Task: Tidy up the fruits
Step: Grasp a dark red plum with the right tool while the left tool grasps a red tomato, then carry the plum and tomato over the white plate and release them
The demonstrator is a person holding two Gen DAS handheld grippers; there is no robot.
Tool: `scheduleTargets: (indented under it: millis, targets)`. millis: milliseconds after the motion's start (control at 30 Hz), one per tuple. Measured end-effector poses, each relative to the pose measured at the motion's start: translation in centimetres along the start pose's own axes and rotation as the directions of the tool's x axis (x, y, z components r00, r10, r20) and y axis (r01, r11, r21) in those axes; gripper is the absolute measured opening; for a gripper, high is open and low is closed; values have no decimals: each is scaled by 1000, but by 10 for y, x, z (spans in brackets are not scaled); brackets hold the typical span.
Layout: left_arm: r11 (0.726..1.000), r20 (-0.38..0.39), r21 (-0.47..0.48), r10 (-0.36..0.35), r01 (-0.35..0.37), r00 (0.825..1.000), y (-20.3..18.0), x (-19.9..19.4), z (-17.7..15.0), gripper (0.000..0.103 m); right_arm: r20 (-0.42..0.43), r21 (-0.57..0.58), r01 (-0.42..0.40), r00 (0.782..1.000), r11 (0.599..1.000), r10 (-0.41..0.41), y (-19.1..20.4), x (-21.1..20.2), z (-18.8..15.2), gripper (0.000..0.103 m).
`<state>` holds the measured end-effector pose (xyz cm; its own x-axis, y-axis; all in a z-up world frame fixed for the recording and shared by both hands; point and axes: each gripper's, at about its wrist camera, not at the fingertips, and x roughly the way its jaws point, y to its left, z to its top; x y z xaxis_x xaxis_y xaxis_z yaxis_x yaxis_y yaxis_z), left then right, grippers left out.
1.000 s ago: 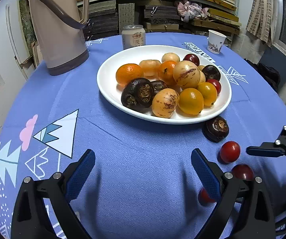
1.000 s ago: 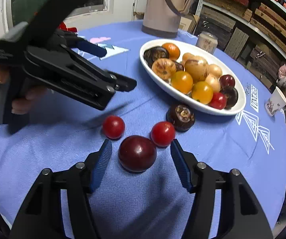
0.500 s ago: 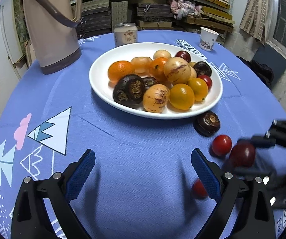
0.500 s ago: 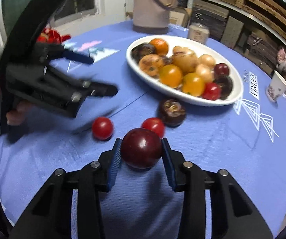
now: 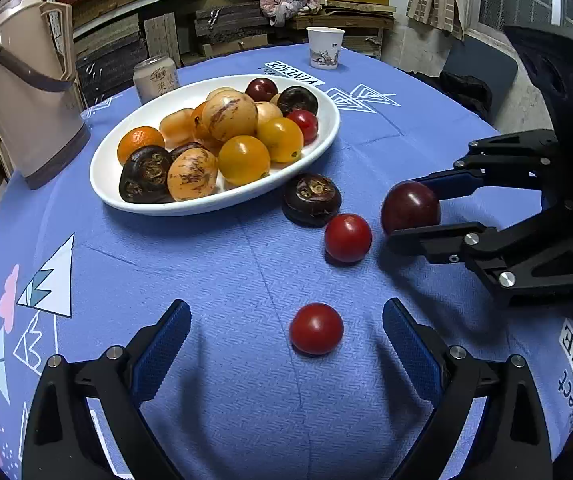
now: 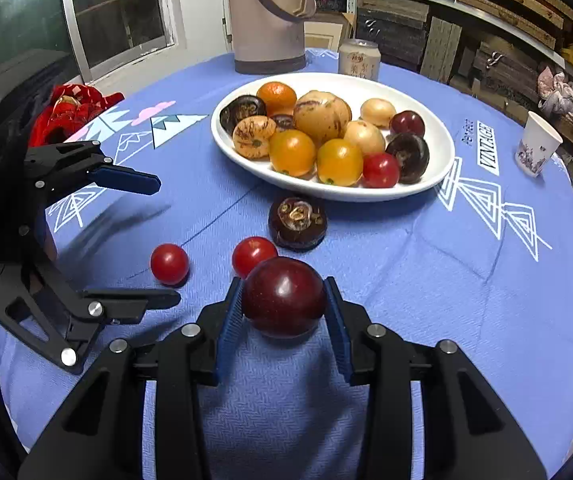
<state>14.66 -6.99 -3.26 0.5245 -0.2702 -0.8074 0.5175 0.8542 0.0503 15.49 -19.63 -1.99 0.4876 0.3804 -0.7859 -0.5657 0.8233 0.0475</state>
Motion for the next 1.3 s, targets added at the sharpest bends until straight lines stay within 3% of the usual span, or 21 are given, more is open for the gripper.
scheduleTargets:
  millis: [100, 200, 233, 300, 400, 1100, 1300]
  targets:
    - [1000, -12, -20, -14, 14, 1000, 1, 4, -2, 90, -16, 3, 9, 1000, 1000, -9, 0, 4, -1, 39]
    - [998, -39, -46, -40, 38, 998, 4, 9, -3, 65, -26, 3, 20, 999, 1000, -20, -1, 7, -2, 39]
    - [998, -54, -49, -48, 46, 997, 4, 12, -3, 51, -26, 3, 23, 999, 1000, -23, -1, 7, -2, 39]
    - [998, -46, -38, -45, 43, 998, 3, 13, -3, 46, -27, 3, 29, 999, 1000, -29, -1, 7, -2, 39]
    - [998, -41, -5, -55, 55, 998, -3, 12, -3, 30, -32, 4, 36, 999, 999, -36, -2, 8, -3, 39]
    - [998, -35, -37, -48, 46, 998, 1, 10, -3, 27, -58, -2, 46, 997, 999, -46, -1, 15, -5, 39]
    - [998, -24, -54, -41, 40, 999, 4, 8, -2, 27, -29, 21, 62, 998, 998, -62, -4, 9, -3, 39]
